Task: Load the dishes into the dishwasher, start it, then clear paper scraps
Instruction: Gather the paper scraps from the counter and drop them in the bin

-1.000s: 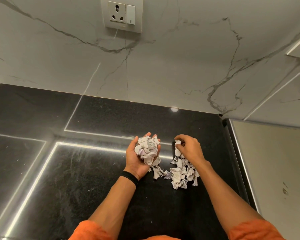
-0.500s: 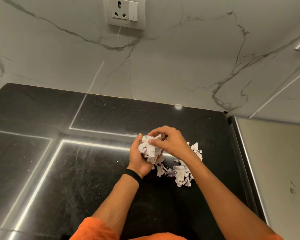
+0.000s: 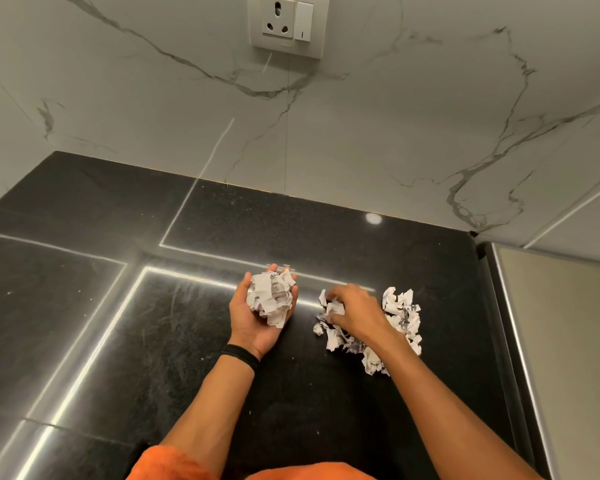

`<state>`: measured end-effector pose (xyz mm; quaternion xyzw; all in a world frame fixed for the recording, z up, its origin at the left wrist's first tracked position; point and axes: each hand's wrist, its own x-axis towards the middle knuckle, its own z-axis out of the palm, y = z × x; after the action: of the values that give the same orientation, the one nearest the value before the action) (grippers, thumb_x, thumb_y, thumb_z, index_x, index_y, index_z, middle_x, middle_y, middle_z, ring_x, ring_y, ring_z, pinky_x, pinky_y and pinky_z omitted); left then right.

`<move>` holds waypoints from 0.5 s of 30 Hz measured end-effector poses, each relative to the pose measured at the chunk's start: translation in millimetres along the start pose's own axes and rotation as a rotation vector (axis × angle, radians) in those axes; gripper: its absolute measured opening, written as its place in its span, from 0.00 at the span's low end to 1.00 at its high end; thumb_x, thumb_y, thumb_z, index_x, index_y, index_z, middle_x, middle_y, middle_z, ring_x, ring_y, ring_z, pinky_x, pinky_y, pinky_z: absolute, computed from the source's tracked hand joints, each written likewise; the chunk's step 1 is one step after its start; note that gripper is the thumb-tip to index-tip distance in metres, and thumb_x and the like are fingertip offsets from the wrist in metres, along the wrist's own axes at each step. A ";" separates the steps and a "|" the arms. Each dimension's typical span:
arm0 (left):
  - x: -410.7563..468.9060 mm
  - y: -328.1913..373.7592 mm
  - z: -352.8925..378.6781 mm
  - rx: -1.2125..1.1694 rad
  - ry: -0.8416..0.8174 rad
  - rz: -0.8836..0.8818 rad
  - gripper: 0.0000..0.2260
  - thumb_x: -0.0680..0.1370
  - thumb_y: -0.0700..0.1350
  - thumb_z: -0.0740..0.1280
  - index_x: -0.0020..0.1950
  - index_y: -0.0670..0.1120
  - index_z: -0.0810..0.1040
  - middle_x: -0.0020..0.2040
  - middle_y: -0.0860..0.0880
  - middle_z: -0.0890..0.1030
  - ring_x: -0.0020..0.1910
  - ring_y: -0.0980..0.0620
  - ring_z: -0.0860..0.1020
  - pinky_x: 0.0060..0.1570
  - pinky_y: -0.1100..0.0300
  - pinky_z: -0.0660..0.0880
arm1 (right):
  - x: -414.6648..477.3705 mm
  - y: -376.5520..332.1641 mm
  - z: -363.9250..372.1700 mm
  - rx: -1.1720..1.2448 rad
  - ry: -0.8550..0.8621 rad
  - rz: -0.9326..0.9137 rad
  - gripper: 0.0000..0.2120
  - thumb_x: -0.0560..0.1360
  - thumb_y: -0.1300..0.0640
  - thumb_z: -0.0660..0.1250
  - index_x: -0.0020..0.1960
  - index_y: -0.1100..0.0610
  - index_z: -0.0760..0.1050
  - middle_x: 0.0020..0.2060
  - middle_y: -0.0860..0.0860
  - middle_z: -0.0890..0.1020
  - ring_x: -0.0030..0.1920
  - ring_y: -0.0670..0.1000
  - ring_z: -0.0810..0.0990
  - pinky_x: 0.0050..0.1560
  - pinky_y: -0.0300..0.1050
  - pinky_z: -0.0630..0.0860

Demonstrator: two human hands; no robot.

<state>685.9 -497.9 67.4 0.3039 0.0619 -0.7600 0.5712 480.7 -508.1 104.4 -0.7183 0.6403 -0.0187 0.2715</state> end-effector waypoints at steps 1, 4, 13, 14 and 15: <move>-0.4 0.4 -0.3 -0.003 0.004 0.006 0.25 0.81 0.56 0.63 0.73 0.42 0.75 0.70 0.40 0.77 0.66 0.42 0.77 0.68 0.48 0.72 | -1.3 0.7 2.5 0.032 0.026 0.005 0.17 0.76 0.55 0.75 0.63 0.49 0.78 0.58 0.47 0.80 0.60 0.48 0.79 0.53 0.38 0.75; -1.1 -1.5 0.1 -0.009 0.014 0.013 0.25 0.81 0.56 0.63 0.72 0.42 0.76 0.71 0.40 0.77 0.66 0.42 0.77 0.70 0.48 0.71 | -4.3 9.0 -2.4 0.142 0.085 0.066 0.17 0.75 0.60 0.76 0.61 0.50 0.79 0.51 0.44 0.79 0.55 0.47 0.80 0.44 0.31 0.69; -3.5 -20.9 16.6 0.054 -0.037 -0.063 0.25 0.81 0.57 0.63 0.72 0.43 0.76 0.71 0.38 0.76 0.64 0.40 0.78 0.67 0.46 0.71 | -9.8 -19.5 -44.4 0.893 0.236 -0.066 0.08 0.73 0.61 0.77 0.51 0.54 0.83 0.46 0.50 0.86 0.48 0.49 0.86 0.50 0.47 0.84; -5.8 -23.7 19.3 0.065 -0.054 -0.079 0.25 0.81 0.57 0.63 0.73 0.43 0.74 0.71 0.38 0.76 0.63 0.40 0.78 0.68 0.46 0.70 | -7.4 -28.6 -43.7 0.928 0.233 -0.085 0.07 0.73 0.61 0.77 0.50 0.55 0.83 0.45 0.51 0.87 0.48 0.50 0.86 0.49 0.46 0.84; -7.6 -25.9 21.1 0.066 -0.072 -0.091 0.26 0.81 0.57 0.63 0.74 0.42 0.73 0.71 0.38 0.75 0.62 0.40 0.78 0.68 0.46 0.71 | -5.0 -37.0 -42.6 0.933 0.235 -0.096 0.06 0.73 0.61 0.77 0.49 0.55 0.83 0.44 0.50 0.87 0.47 0.49 0.86 0.49 0.43 0.83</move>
<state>655.4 -492.1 81.9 0.2920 0.0301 -0.7972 0.5275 497.5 -517.8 157.6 -0.5416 0.5562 -0.3975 0.4892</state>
